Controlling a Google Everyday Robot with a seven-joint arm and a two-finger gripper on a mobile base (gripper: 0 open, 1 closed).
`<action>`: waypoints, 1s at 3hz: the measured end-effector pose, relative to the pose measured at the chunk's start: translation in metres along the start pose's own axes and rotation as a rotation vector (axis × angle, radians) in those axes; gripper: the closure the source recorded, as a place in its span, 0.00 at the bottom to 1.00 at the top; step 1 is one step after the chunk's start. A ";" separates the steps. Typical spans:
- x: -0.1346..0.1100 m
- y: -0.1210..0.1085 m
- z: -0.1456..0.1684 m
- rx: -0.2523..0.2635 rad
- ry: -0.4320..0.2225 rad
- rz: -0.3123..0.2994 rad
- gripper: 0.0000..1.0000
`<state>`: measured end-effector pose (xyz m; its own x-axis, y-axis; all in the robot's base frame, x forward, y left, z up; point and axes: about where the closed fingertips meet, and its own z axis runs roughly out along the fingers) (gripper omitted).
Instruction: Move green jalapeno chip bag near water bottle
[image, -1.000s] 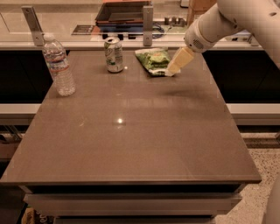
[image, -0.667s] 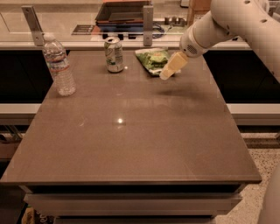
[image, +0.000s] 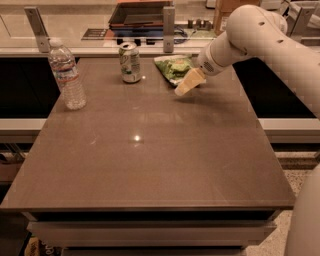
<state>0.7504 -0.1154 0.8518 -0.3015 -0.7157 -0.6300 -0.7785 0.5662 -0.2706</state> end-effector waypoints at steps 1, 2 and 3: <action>0.000 -0.021 0.013 0.076 -0.011 0.021 0.00; -0.005 -0.038 0.018 0.122 -0.029 0.030 0.00; -0.010 -0.049 0.024 0.139 -0.047 0.040 0.00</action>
Offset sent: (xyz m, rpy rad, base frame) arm 0.0672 -0.0221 0.0174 0.0130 -0.1627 -0.1422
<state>0.8049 -0.1263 0.8542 -0.3027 -0.6732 -0.6747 -0.6817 0.6477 -0.3404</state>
